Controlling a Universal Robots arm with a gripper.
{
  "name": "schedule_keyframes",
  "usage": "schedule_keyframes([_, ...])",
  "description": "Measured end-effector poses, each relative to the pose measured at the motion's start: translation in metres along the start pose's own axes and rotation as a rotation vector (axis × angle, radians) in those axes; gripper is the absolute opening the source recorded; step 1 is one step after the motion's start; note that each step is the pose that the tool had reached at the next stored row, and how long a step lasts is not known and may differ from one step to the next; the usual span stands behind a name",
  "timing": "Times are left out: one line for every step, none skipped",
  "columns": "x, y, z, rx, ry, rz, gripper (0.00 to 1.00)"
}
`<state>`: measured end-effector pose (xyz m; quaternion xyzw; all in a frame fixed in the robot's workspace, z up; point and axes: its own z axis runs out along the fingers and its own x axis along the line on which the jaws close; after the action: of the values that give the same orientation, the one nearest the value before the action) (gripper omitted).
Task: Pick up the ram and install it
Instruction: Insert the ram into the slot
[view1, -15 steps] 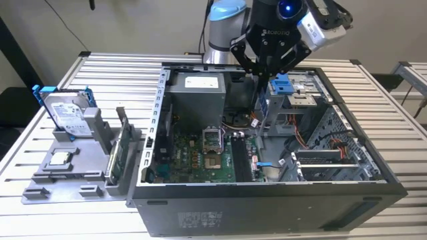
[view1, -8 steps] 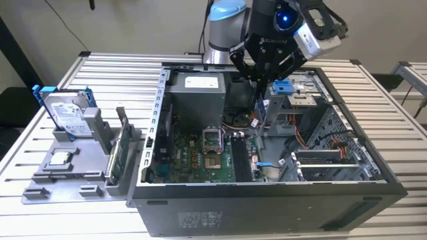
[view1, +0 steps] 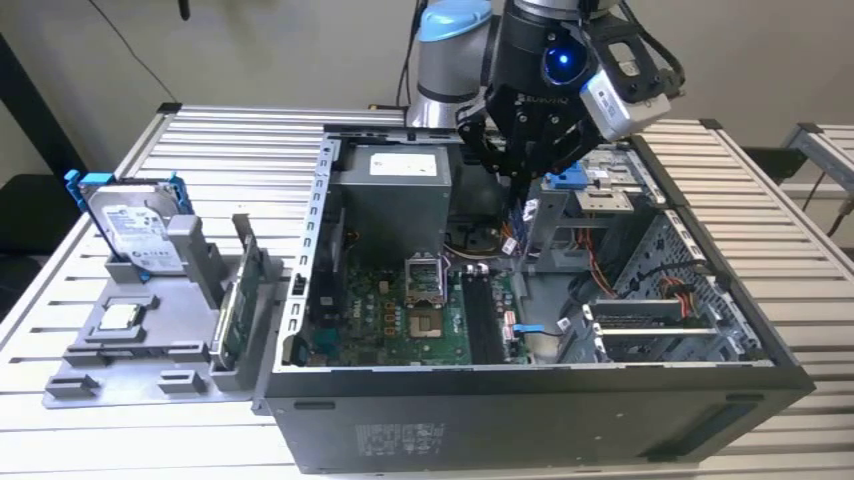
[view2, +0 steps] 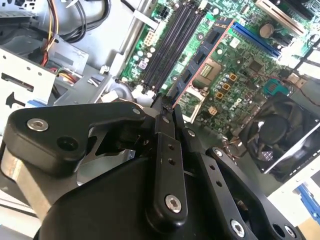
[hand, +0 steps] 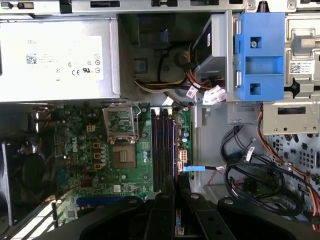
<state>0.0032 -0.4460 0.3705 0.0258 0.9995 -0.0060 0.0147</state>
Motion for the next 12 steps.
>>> schedule_keyframes([0.0000, 0.0000, 0.0016, 0.0000, 0.0000, 0.000, 0.14])
schedule_keyframes([0.0001, 0.0000, 0.0029, 0.0001, 0.0000, 0.000, 0.14])
schedule_keyframes([0.0001, 0.0000, 0.0037, 0.0002, 0.0000, 0.000, 0.14])
schedule_keyframes([0.0001, 0.0001, 0.0043, 0.0003, 0.0001, 0.000, 0.14])
schedule_keyframes([0.0001, 0.0001, 0.0044, 0.0004, 0.0001, 0.000, 0.14])
schedule_keyframes([0.0001, 0.0000, 0.0044, 0.0004, 0.0001, 0.000, 0.14])
schedule_keyframes([0.0002, 0.0000, 0.0045, 0.0004, 0.0001, 0.000, 0.14])
schedule_keyframes([0.0002, 0.0000, 0.0045, 0.0002, 0.0001, 0.000, 0.14])
schedule_keyframes([0.0002, 0.0000, 0.0046, 0.0001, 0.0001, 0.000, 0.14])
schedule_keyframes([0.0001, 0.0000, 0.0046, 0.0001, 0.0000, 0.000, 0.14])
schedule_keyframes([0.0002, 0.0001, 0.0049, 0.0000, 0.0000, 0.000, 0.14])
schedule_keyframes([0.0002, 0.0001, 0.0055, -0.0002, -0.0001, 0.000, 0.14])
